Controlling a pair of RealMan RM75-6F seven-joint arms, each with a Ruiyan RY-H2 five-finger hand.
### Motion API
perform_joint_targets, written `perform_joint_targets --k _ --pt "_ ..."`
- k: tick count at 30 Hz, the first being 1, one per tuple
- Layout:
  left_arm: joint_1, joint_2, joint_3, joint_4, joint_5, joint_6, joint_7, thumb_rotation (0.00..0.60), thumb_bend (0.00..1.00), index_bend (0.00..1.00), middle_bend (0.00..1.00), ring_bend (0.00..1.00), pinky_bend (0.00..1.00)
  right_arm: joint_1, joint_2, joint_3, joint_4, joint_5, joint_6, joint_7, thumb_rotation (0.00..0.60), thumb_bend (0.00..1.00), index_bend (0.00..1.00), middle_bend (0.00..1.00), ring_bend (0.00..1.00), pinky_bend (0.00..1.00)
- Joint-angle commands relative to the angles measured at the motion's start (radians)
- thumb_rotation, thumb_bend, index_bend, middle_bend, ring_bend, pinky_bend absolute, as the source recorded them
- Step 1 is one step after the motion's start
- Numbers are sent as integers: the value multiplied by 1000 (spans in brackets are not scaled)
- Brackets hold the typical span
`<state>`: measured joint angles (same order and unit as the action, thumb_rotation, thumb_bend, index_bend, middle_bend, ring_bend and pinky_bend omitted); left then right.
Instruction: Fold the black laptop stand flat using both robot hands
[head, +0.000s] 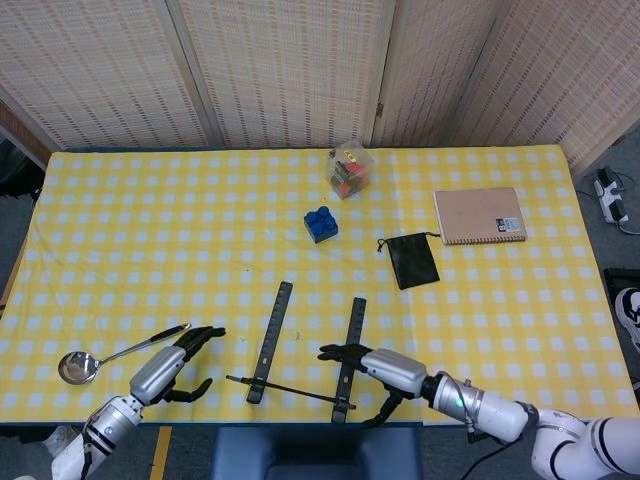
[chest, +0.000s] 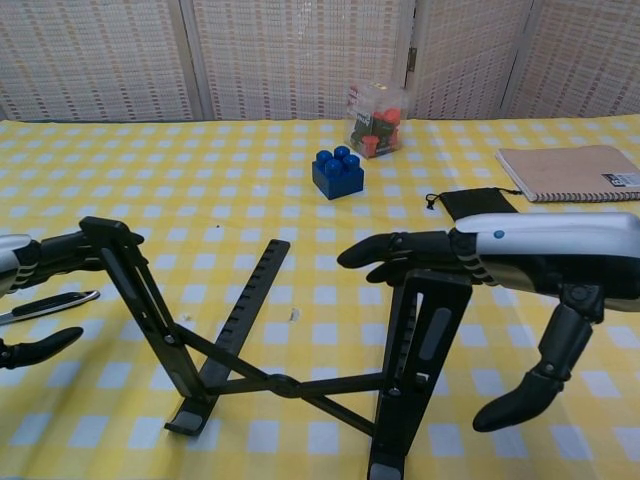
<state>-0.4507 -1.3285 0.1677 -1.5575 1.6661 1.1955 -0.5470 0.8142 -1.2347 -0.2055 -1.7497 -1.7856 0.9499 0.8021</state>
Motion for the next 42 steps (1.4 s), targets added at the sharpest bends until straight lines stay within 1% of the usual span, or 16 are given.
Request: perform_joint_targets --k 1,5,9,16,19,23,27,32,35,37,39,41,42 --pt "2 3 -2 3 -2 1 -2 600 497 0 139 0 0 -6 -45 23 2 35 -19 -47 600 123 0 0 0 0" --pt "10 5 -7 10 -8 7 2 600 497 0 139 0 0 -18 -78 40 6 68 -29 -111 600 123 0 0 0 0" --pt "23 2 -13 22 -21 15 5 600 497 0 139 0 0 -42 -94 59 9 124 -29 -179 600 123 0 0 0 0" --pt "33 -1 -20 34 -19 25 -6 600 497 0 139 0 0 -100 -124 103 29 231 7 -285 600 123 0 0 0 0" --pt "37 1 -24 35 -18 30 -7 600 497 0 139 0 0 -126 -136 118 38 266 26 -287 600 122 0 0 0 0" --pt "40 7 -28 35 -19 34 -2 600 497 0 139 0 0 -155 -141 137 55 286 57 -270 600 123 0 0 0 0" --pt "45 17 -36 31 -22 43 1 600 497 0 139 0 0 -195 -98 148 45 280 118 -215 600 123 0 0 0 0" --pt "40 33 -55 32 -32 41 15 600 497 0 138 0 0 -271 -9 165 21 261 253 -191 600 123 0 0 0 0" --pt "26 43 -76 33 -45 29 38 600 497 0 138 0 0 -303 30 178 3 240 318 -239 600 122 0 0 0 0" --pt "11 51 -94 31 -57 11 56 600 498 0 139 0 0 -322 45 188 -11 221 361 -295 600 122 0 0 0 0" --pt "-8 57 -114 34 -68 -9 80 600 497 0 139 0 0 -330 57 189 -21 196 377 -352 600 123 0 0 8 0" --pt "-27 60 -134 42 -79 -28 118 600 497 0 139 0 0 -332 61 189 -26 181 376 -404 600 123 0 20 52 0" --pt "-36 60 -144 47 -85 -37 143 600 497 0 139 0 0 -332 61 189 -26 175 372 -435 600 123 0 63 99 0"
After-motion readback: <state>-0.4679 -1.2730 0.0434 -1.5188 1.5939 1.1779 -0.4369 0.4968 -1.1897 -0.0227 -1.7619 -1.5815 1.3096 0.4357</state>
